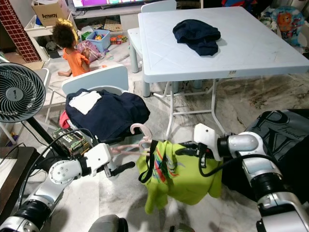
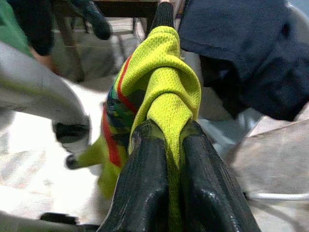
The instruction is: Hang hanger
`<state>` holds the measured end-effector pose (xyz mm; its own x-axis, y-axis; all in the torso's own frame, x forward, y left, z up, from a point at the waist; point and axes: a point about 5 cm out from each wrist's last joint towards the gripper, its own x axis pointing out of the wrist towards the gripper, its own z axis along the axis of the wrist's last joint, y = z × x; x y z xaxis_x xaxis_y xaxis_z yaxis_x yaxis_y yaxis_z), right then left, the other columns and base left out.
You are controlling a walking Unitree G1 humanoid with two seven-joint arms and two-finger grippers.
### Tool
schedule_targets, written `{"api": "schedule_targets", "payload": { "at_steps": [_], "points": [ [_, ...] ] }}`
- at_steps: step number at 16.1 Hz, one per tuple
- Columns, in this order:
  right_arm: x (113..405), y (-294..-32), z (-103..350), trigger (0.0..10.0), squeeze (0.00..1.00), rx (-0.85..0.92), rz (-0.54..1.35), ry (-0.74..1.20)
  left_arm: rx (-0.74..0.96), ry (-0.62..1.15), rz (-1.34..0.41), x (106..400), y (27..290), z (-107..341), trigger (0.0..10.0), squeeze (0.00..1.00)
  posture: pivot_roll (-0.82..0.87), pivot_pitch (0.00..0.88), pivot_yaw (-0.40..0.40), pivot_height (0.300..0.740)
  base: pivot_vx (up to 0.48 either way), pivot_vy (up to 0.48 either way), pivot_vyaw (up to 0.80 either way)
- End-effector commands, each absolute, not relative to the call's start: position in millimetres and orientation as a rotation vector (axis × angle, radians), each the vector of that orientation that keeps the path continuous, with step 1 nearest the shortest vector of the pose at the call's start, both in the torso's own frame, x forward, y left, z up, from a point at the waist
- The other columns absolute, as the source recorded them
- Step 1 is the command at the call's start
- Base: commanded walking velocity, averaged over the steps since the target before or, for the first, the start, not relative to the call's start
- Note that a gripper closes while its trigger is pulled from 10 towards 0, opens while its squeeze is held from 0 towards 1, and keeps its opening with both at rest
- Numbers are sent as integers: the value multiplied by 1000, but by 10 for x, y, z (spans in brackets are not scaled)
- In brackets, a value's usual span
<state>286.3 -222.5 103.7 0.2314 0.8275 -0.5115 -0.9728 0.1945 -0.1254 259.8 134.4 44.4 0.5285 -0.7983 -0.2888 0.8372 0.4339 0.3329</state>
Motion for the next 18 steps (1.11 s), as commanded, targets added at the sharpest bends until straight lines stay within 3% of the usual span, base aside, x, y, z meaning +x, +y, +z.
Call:
{"api": "schedule_targets", "payload": {
  "at_steps": [1, 7, 8, 9, 10, 11, 12, 18],
  "points": [
    [2906, -2240, 1219, 10000, 0, -475, 1334, 321, 453, 110, -1018, 2595, 1395, 439, 10000, 1000, -38, 0, 26, 740, 0, 0, 0],
    [2804, -2291, 1344, 10000, 0, -433, 1453, 347, 336, 157, -1088, 2564, 1289, 406, 10000, 1000, -43, 0, 27, 740, 0, 0, 0],
    [2802, -2283, 1359, 10000, 0, -427, 1459, 342, 331, 160, -1094, 2566, 1284, 406, 10000, 929, -43, 0, 27, 740, 0, 0, 0],
    [2793, -2253, 1406, 10000, 0, -401, 1484, 333, 299, 197, -1135, 2579, 1245, 390, 10000, 200, -53, 0, 28, 740, 0, 0, 0],
    [2782, -2244, 1413, 10000, 0, -396, 1499, 335, 277, 222, -1163, 2574, 1222, 374, 3451, 0, -53, 0, 28, 740, 0, 0, 0],
    [2774, -2239, 1415, 10000, 0, -395, 1507, 336, 266, 232, -1175, 2570, 1210, 367, 1255, 0, -56, 0, 32, 740, 0, 0, 0],
    [2759, -2230, 1412, 10000, 0, -396, 1519, 339, 257, 235, -1198, 2563, 1170, 364, 0, 0, -60, 0, 34, 740, 0, 0, 0],
    [2739, -2237, 1353, 10000, 0, -473, 1510, 375, 260, 289, -1318, 2570, 1124, 413, 0, 0, -64, 0, 43, 740, 0, 0, 0]
  ]
}}
